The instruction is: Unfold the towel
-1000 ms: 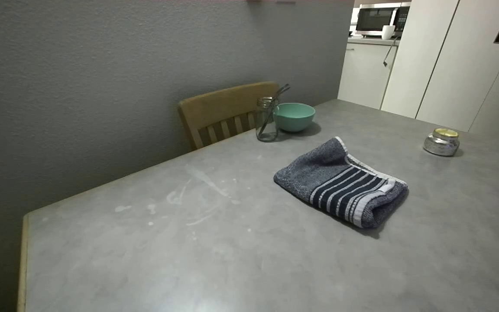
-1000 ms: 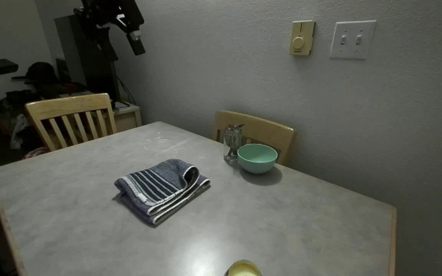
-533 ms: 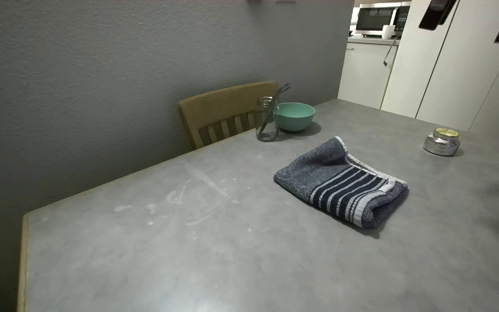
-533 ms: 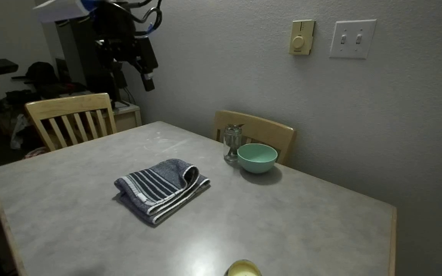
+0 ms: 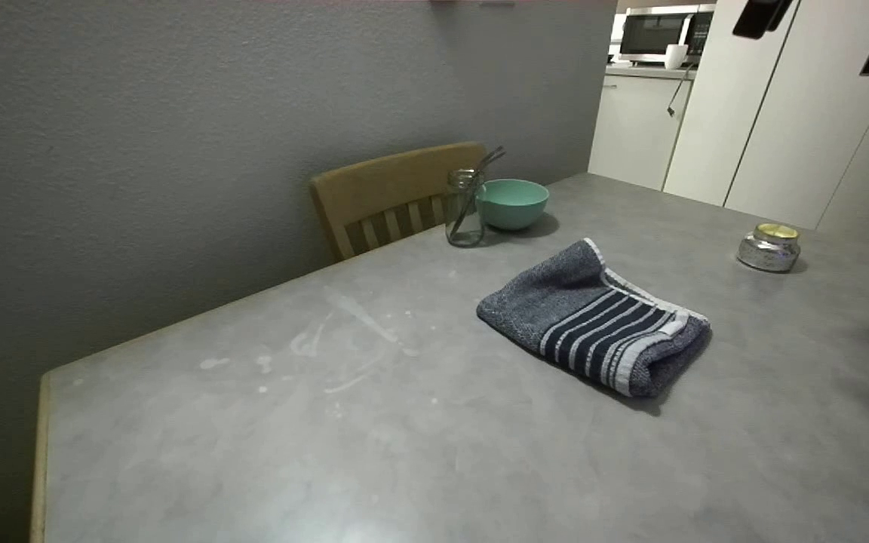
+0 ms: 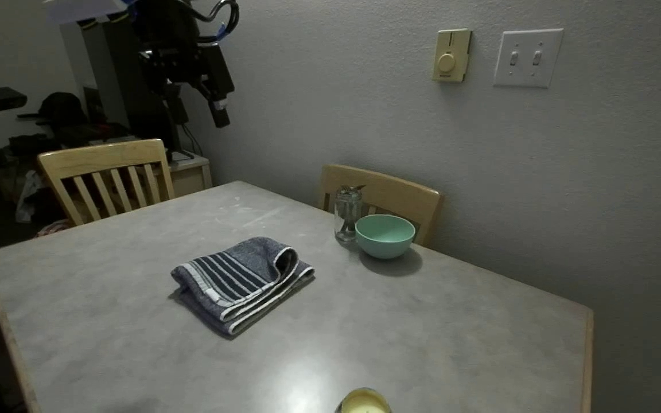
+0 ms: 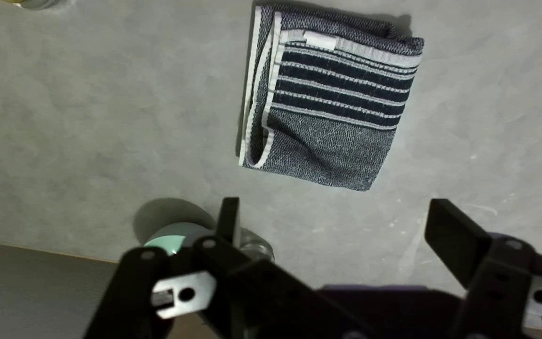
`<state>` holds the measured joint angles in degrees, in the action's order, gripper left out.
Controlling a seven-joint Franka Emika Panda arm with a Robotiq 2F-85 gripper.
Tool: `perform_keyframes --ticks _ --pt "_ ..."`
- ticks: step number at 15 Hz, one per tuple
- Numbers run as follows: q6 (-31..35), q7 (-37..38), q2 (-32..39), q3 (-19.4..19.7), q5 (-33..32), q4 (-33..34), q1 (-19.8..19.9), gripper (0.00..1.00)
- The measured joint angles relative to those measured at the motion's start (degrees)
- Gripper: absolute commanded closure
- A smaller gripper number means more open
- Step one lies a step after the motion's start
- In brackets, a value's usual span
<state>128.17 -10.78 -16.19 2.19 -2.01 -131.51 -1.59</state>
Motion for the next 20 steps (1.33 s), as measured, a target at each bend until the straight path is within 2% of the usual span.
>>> perform_keyframes --ticks 5,8,16,18,20 --pt "0.05 0.22 0.02 -0.02 0.04 0.00 0.00 0.00" --pt "1.44 3.26 0.47 -0.50 0.07 -0.20 -0.01 0.00" --pt "15.90 20.09 7.45 -2.99 0.99 -3.35 0.01 0.00" --pt "17.70 18.78 9.94 -2.52 2.80 -4.10 0.02 0.00" --pt "18.19 11.30 12.57 -1.55 8.72 -4.21 0.01 0.00"
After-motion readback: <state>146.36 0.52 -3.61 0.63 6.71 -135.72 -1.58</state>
